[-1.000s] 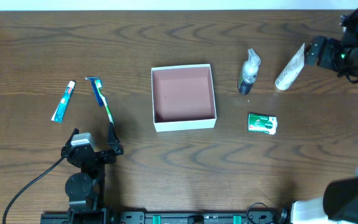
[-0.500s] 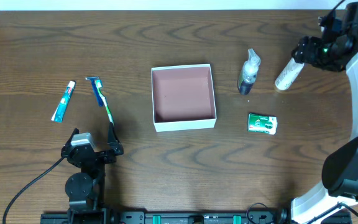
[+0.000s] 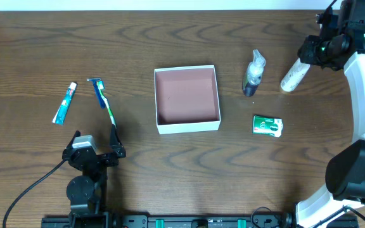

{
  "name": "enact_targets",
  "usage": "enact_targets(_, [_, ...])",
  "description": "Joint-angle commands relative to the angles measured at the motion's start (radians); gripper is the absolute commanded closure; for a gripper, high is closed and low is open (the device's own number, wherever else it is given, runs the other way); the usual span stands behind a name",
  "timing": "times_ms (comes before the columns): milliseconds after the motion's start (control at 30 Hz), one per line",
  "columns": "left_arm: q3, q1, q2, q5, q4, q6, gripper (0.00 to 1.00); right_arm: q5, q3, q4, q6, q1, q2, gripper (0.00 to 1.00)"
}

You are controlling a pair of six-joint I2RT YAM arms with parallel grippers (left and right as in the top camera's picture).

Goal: Pack container
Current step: 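Move the right gripper to the white Pantene tube and grasp it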

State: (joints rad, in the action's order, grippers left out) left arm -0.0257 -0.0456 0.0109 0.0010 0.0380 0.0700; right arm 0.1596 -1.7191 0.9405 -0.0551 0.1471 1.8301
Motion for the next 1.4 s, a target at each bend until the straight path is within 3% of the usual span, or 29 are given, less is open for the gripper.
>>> enact_targets(0, [0.022,-0.002,-0.006,-0.009,0.035,-0.017,0.02,-0.037,0.018,-0.005,0.000,-0.008,0.005,0.66])
enact_targets(233, [0.022,-0.002,-0.006,-0.008,0.035,-0.017,0.02,-0.051,0.048,-0.033,-0.012,-0.008,0.005,0.74])
enact_targets(400, [0.022,-0.002,-0.006,-0.008,0.035,-0.017,0.02,-0.053,0.078,-0.053,-0.027,-0.008,0.005,0.99])
enact_targets(800, [0.022,-0.002,-0.006,-0.009,0.035,-0.017,0.02,-0.088,0.006,0.004,-0.034,-0.008,-0.047,0.99])
enact_targets(1067, [0.022,-0.002,-0.006,-0.008,0.035,-0.017,0.02,-0.142,-0.124,0.161,-0.034,-0.010,-0.179,0.99])
enact_targets(1367, [0.022,-0.002,-0.006,-0.008,0.035,-0.017,0.02,-0.121,-0.140,0.286,-0.070,-0.075,-0.377,0.99])
